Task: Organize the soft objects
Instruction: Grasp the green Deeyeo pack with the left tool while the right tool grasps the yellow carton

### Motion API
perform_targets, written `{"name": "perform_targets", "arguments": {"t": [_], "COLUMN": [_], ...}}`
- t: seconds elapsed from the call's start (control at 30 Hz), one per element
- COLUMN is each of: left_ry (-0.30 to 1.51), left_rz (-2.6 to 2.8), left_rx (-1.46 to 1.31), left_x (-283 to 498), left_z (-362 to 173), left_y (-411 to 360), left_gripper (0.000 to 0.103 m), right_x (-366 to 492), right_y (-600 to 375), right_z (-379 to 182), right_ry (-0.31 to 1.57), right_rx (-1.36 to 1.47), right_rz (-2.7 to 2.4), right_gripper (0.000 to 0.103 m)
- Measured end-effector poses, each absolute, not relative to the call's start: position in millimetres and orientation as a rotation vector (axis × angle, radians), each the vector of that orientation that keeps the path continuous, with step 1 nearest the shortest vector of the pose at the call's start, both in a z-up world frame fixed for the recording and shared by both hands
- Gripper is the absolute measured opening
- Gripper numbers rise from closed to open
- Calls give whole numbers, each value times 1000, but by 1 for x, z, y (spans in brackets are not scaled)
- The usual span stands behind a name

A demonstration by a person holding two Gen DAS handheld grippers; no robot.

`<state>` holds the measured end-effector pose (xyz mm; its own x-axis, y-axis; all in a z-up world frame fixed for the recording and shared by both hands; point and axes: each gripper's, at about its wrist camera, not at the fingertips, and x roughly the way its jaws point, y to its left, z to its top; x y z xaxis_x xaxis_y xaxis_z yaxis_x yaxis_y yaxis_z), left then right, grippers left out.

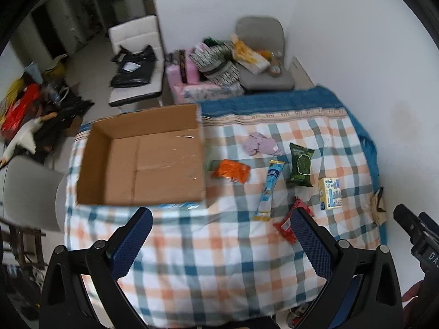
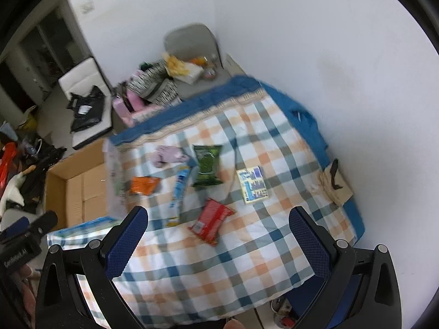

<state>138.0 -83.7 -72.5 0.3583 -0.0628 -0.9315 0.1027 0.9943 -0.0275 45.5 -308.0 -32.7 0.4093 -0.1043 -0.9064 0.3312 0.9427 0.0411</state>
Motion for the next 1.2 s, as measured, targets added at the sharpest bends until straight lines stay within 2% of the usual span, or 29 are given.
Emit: {"name": "perform_targets", "arguments": {"t": [0.23, 0.47, 0.73, 0.77, 0.83, 0.87, 0.93, 1.0, 1.07, 1.2], "left_ry": [1365, 1680, 1869, 1879, 1894, 1902, 1898, 1894, 1881, 1843], "left_rz": [-275, -327, -348, -334, -329, -317, -297, -287, -287, -291], "left_rx": [18, -91, -120, -109, -110, -101, -79, -79, -99, -57], "left_x": [226, 292, 310, 311, 314, 314, 314, 313, 312, 306], "left_z": [-160, -277, -358, -365, -376, -381, -386, -387, -388, -378], "left_y": [-176, -255, -304, -308, -310, -311, -310, -307, -303, -305], "left_gripper": [103, 98, 98, 95, 75, 69, 45, 37, 35, 32], "right_x": [117, 165, 176, 177, 180, 181, 183, 185, 186, 185], "right_y": [-394, -447, -456, -456, -455, -455, -454, -453, -451, -446], "right_z": [-160, -275, -350, -357, -369, -373, -383, -389, -396, -402], "right_ry": [1303, 1447, 1578, 1588, 1605, 1610, 1626, 1634, 1653, 1664], "right_rx": [339, 486, 573, 575, 589, 606, 620, 615, 622, 616], "right_rz": [-320, -337, -320, -322, -319, -313, -324, -338, -346, -351], "right_gripper": [103, 103, 103, 103, 100, 96, 93, 87, 79, 75]}}
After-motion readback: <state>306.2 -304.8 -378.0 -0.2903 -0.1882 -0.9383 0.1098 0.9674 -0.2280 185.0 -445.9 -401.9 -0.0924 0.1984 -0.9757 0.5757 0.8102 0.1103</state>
